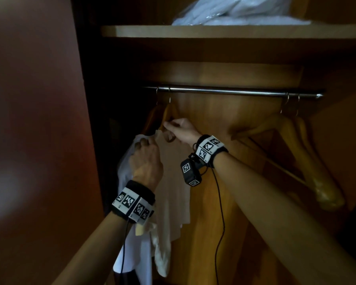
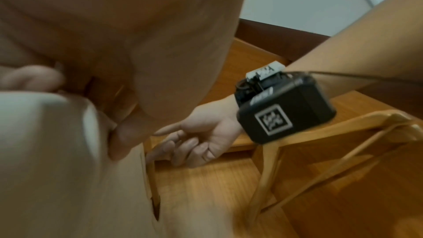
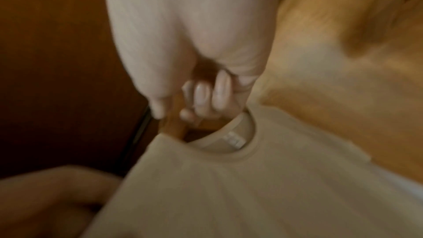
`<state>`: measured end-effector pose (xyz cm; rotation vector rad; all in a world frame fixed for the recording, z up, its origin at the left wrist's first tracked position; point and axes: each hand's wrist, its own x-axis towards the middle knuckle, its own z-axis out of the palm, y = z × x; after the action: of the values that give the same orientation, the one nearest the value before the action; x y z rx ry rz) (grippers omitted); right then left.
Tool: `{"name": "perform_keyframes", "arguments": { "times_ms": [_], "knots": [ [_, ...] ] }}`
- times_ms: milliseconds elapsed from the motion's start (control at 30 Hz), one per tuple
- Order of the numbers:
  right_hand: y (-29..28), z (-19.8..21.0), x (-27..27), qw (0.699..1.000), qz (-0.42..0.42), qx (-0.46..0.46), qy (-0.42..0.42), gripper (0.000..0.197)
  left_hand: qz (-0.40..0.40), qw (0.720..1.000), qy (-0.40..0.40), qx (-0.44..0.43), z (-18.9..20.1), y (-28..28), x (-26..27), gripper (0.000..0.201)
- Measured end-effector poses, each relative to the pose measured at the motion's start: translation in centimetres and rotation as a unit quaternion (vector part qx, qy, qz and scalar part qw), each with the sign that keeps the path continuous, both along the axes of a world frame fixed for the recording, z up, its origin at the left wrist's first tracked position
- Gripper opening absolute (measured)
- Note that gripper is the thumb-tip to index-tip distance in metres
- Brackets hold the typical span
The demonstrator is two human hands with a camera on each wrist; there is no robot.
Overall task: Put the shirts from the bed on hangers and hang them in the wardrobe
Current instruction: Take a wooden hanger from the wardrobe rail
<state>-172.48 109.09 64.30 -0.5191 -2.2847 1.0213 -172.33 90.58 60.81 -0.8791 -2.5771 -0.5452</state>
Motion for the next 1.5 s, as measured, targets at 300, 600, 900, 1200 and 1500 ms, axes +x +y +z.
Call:
{"name": "perform_keyframes", "arguments": {
  "times_ms": [300, 600, 900, 1200, 1500],
  "knots": [
    [-1.6, 0.2, -2.0, 0.999, 0.006, -0.044, 0.020, 0.014, 0.009, 1.000, -0.011, -0.020, 0.7, -0.7, -0.7, 0.072],
    [-2.5, 0.7, -0.9, 1.000, -0.011, -0.026, 0.006, 0.012, -0.005, 1.000, 0.001, -0.016, 0.1, -0.3, -0.8, 0.064],
    [-2.3, 1.0, 7.1, 0.995, -0.079, 0.026, 0.059, 0.019, -0.156, 0.970, 0.149, 0.116, -1.0, 1.1, 2.4, 0.049],
    [-1.1, 1.1, 23.3, 0.931, -0.307, 0.195, -0.036, 0.045, -0.402, 0.882, -0.123, 0.212, -3.9, 9.3, 10.2, 0.007],
    [1.7, -0.7, 31.4, 0.879, -0.388, 0.147, -0.236, 0.067, -0.473, 0.761, -0.410, 0.171, -6.5, 16.5, 17.0, 0.017]
  ]
}}
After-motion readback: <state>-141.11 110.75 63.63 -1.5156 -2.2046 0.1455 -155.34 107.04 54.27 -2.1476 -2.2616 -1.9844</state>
